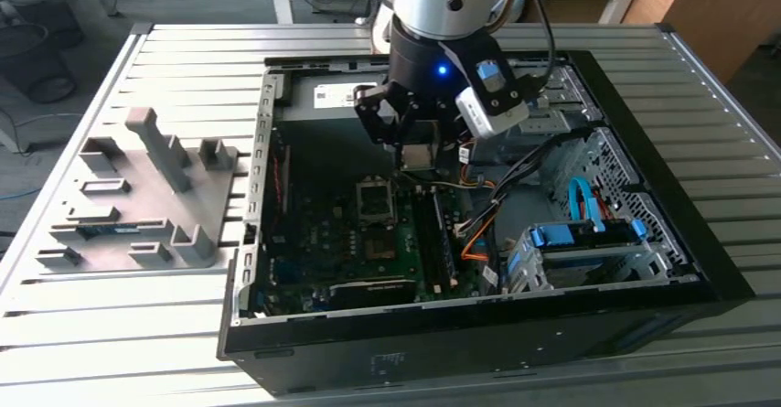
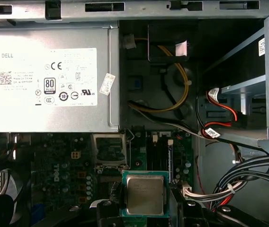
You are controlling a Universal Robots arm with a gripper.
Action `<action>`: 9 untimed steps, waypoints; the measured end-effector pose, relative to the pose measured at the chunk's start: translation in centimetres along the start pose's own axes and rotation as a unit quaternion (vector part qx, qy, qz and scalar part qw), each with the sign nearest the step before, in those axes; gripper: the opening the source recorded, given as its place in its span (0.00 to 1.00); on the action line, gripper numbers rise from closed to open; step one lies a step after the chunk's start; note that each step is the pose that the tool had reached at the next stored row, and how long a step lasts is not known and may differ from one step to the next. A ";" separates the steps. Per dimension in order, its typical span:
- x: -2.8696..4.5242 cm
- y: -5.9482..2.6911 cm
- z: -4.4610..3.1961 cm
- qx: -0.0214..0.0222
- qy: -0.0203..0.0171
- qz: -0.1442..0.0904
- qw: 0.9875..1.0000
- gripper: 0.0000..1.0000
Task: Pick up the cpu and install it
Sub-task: 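Place the cpu into insertion slot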
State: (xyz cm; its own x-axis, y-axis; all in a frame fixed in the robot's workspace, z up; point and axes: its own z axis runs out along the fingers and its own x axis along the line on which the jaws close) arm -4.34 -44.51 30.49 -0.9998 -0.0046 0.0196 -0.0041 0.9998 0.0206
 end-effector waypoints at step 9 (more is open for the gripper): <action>0.06 0.00 0.18 0.000 0.000 0.000 1.000 0.47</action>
State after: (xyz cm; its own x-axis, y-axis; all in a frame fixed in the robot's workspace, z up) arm -4.41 -44.51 30.31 -0.9998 -0.0046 0.0196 -0.0042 0.9998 0.0208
